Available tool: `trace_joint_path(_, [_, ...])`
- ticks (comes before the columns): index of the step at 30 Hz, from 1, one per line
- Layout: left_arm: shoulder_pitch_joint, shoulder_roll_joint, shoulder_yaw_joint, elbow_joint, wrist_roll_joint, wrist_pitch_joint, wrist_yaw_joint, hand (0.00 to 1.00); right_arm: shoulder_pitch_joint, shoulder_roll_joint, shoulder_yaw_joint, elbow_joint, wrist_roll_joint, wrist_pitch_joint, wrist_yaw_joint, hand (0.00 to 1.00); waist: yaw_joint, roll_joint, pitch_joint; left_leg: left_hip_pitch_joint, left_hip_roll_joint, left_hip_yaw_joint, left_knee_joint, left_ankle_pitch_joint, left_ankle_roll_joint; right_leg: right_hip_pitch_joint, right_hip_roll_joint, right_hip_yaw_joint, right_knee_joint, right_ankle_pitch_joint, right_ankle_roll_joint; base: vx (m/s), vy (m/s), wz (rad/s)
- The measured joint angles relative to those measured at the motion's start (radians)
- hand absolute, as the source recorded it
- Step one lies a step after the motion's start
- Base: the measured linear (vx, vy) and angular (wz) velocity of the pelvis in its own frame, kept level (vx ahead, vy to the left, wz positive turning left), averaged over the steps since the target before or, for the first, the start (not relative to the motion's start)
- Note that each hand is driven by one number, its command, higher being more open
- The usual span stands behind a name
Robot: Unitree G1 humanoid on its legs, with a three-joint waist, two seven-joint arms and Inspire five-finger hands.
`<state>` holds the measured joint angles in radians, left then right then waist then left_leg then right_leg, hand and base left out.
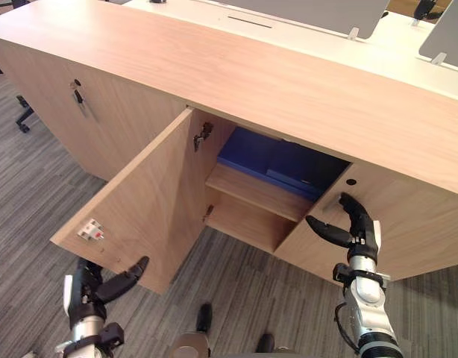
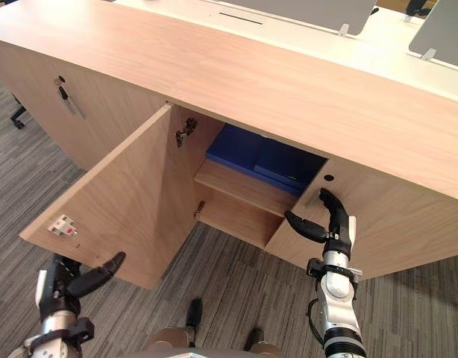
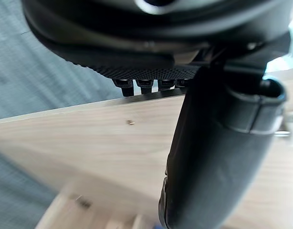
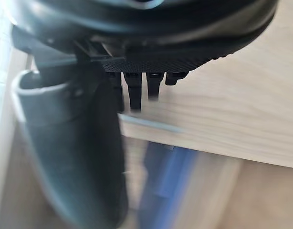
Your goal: Walk over to the cabinet, pick up the folder, carry it to the office cabinet, place the folder inside the office cabinet, then close the office cabinet door
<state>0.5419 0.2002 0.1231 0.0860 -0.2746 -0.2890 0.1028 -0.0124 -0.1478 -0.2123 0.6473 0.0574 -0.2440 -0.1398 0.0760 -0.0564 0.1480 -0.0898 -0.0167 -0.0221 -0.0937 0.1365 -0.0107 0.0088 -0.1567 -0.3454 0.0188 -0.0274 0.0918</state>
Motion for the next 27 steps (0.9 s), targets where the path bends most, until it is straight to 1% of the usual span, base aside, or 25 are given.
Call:
trace_joint_path(1, [0.007, -0.007, -0.056, 0.02, 0.023, 0.016, -0.021, 1.0, 0.035, 0.044, -0.01, 0.092, -0.001, 0.07, -0.002, 1.0, 0.005, 0.007, -0.001, -0.004, -0.005, 0.01, 0.0, 0.0, 0.0, -0.01, -0.002, 0.026, 0.003, 0.0, 0.0, 0.01, 0.047, -0.04])
trace_joint_path(3, [0.007, -0.012, -0.093, 0.041, 0.044, 0.03, -0.039, 1.0, 0.073, 0.075, -0.015, 0.128, -0.001, 0.101, -0.001, 1.0, 0.004, 0.022, 0.0, -0.007, -0.008, 0.024, 0.0, 0.0, 0.001, -0.024, -0.002, 0.048, 0.007, 0.0, 0.001, 0.03, 0.04, -0.27])
trace_joint_path(4, [0.008, -0.025, -0.123, 0.063, 0.064, 0.049, -0.047, 1.0, 0.109, 0.099, -0.016, 0.157, -0.001, 0.126, 0.0, 1.0, 0.003, 0.037, -0.002, -0.007, -0.007, 0.053, 0.0, -0.003, 0.004, -0.04, -0.001, 0.076, 0.011, 0.0, 0.002, 0.05, 0.027, -0.6])
trace_joint_path(5, [0.007, -0.039, -0.139, 0.085, 0.076, 0.064, -0.051, 1.0, 0.137, 0.11, -0.016, 0.172, -0.001, 0.138, 0.0, 1.0, -0.004, 0.045, -0.005, -0.007, -0.007, 0.069, 0.0, -0.008, 0.009, -0.049, -0.002, 0.096, 0.009, 0.002, 0.005, 0.07, 0.027, -0.76])
trace_joint_path(6, [0.006, -0.054, -0.16, 0.1, 0.088, 0.078, -0.056, 1.0, 0.169, 0.119, -0.017, 0.173, 0.002, 0.149, -0.001, 1.0, -0.021, 0.049, -0.005, -0.004, -0.006, 0.096, 0.001, -0.013, 0.007, -0.06, -0.002, 0.124, 0.009, 0.003, 0.007, 0.06, 0.021, -0.62])
trace_joint_path(7, [-0.002, -0.055, -0.178, 0.109, 0.105, 0.083, -0.064, 1.0, 0.18, 0.12, -0.02, 0.173, 0.003, 0.15, -0.002, 1.0, -0.028, 0.05, -0.006, -0.003, -0.004, 0.11, 0.001, -0.016, 0.008, -0.065, -0.002, 0.135, 0.009, 0.004, 0.008, 0.06, 0.017, -0.67])
trace_joint_path(8, [-0.031, -0.055, -0.217, 0.126, 0.122, 0.098, -0.071, 1.0, 0.191, 0.12, -0.029, 0.173, 0.012, 0.15, -0.011, 1.0, -0.05, 0.048, -0.004, 0.004, -0.001, 0.134, 0.006, -0.024, 0.012, -0.074, 0.0, 0.162, 0.009, 0.005, 0.007, 0.06, 0.018, -0.77])
trace_joint_path(9, [-0.04, -0.047, -0.266, 0.13, 0.167, 0.11, -0.081, 1.0, 0.191, 0.123, -0.053, 0.169, 0.025, 0.148, -0.025, 1.0, -0.068, 0.044, -0.005, 0.013, 0.003, 0.172, 0.006, -0.031, 0.01, -0.084, 0.004, 0.201, 0.01, 0.011, 0.005, 0.05, 0.018, -0.86])
trace_joint_path(10, [-0.047, -0.048, -0.292, 0.13, 0.18, 0.12, -0.075, 1.0, 0.191, 0.123, -0.064, 0.165, 0.031, 0.144, -0.035, 1.0, -0.075, 0.044, -0.005, 0.019, 0.004, 0.192, 0.006, -0.036, 0.01, -0.089, 0.006, 0.223, 0.01, 0.014, 0.004, 0.05, 0.028, -1.02])
trace_joint_path(11, [-0.079, -0.061, -0.313, 0.142, 0.2, 0.135, -0.066, 1.0, 0.191, 0.12, -0.068, 0.154, 0.037, 0.138, -0.046, 1.0, -0.078, 0.044, -0.005, 0.031, 0.007, 0.233, 0.006, -0.046, 0.007, -0.101, 0.009, 0.261, 0.01, 0.025, 0.001, 0.04, 0.025, -0.98])
trace_joint_path(12, [-0.144, -0.062, -0.331, 0.174, 0.229, 0.145, -0.06, 1.0, 0.192, 0.115, -0.067, 0.148, 0.037, 0.138, -0.048, 1.0, -0.09, 0.044, -0.005, 0.039, 0.01, 0.263, 0.006, -0.053, 0.007, -0.108, 0.013, 0.287, 0.01, 0.031, -0.002, 0.04, 0.023, -0.87])
trace_joint_path(13, [-0.182, -0.06, -0.338, 0.196, 0.243, 0.15, -0.06, 1.0, 0.192, 0.114, -0.067, 0.148, 0.037, 0.138, -0.048, 1.0, -0.099, 0.043, -0.006, 0.042, 0.012, 0.273, 0.006, -0.055, 0.007, -0.11, 0.014, 0.294, 0.009, 0.032, -0.004, 0.04, 0.009, -0.63])
trace_joint_path(15, [-0.327, -0.043, -0.343, 0.247, 0.285, 0.159, -0.054, 1.0, 0.199, 0.117, -0.056, 0.147, 0.036, 0.139, -0.029, 1.0, -0.139, 0.037, -0.012, 0.051, 0.018, 0.306, 0.006, -0.067, 0.002, -0.116, 0.02, 0.314, 0.002, 0.046, -0.024, 0.05, 0.001, -0.48])
trace_joint_path(16, [-0.359, -0.038, -0.341, 0.252, 0.294, 0.161, -0.052, 1.0, 0.202, 0.117, -0.056, 0.147, 0.036, 0.139, -0.022, 1.0, -0.146, 0.037, -0.012, 0.053, 0.019, 0.314, 0.006, -0.071, 0.002, -0.116, 0.022, 0.319, -0.004, 0.048, -0.028, 0.07, -0.001, -0.48])
trace_joint_path(17, [-0.423, -0.032, -0.336, 0.27, 0.299, 0.162, -0.042, 1.0, 0.214, 0.117, -0.056, 0.148, 0.036, 0.141, -0.012, 1.0, -0.151, 0.038, -0.013, 0.059, 0.022, 0.332, 0.006, -0.077, 0.001, -0.116, 0.023, 0.329, -0.014, 0.061, -0.035, 0.08, -0.004, -0.49])
trace_joint_path(19, [-0.53, -0.012, -0.308, 0.321, 0.307, 0.163, -0.016, 1.0, 0.226, 0.113, -0.057, 0.175, 0.026, 0.147, 0.01, 1.0, -0.174, 0.038, -0.015, 0.069, 0.019, 0.354, 0.006, -0.082, 0.006, -0.106, 0.028, 0.346, -0.037, 0.091, -0.009, 0.12, -0.009, -0.4])
trace_joint_path(23, [-0.624, 0.038, -0.261, 0.363, 0.308, 0.178, 0.024, 1.0, 0.229, 0.111, -0.056, 0.213, 0.014, 0.163, 0.035, 1.0, -0.196, 0.038, -0.015, 0.085, 0.028, 0.36, 0.006, -0.086, 0.007, -0.088, 0.038, 0.354, -0.057, 0.101, -0.009, 0.1, -0.043, -0.2])
trace_joint_path(25, [-0.642, 0.067, -0.254, 0.369, 0.309, 0.179, 0.038, 1.0, 0.228, 0.109, -0.056, 0.214, 0.0, 0.164, 0.048, 1.0, -0.199, 0.039, -0.015, 0.092, 0.033, 0.36, 0.006, -0.089, 0.002, -0.088, 0.042, 0.353, -0.057, 0.106, -0.011, 0.06, -0.058, -0.19])
trace_joint_path(27, [-0.65, 0.072, -0.251, 0.385, 0.308, 0.178, 0.046, 1.0, 0.226, 0.103, -0.053, 0.214, -0.012, 0.164, 0.056, 1.0, -0.199, 0.039, -0.016, 0.101, 0.034, 0.36, 0.006, -0.095, -0.004, -0.082, 0.042, 0.35, -0.056, 0.108, -0.012, 0.0, -0.041, -0.11])
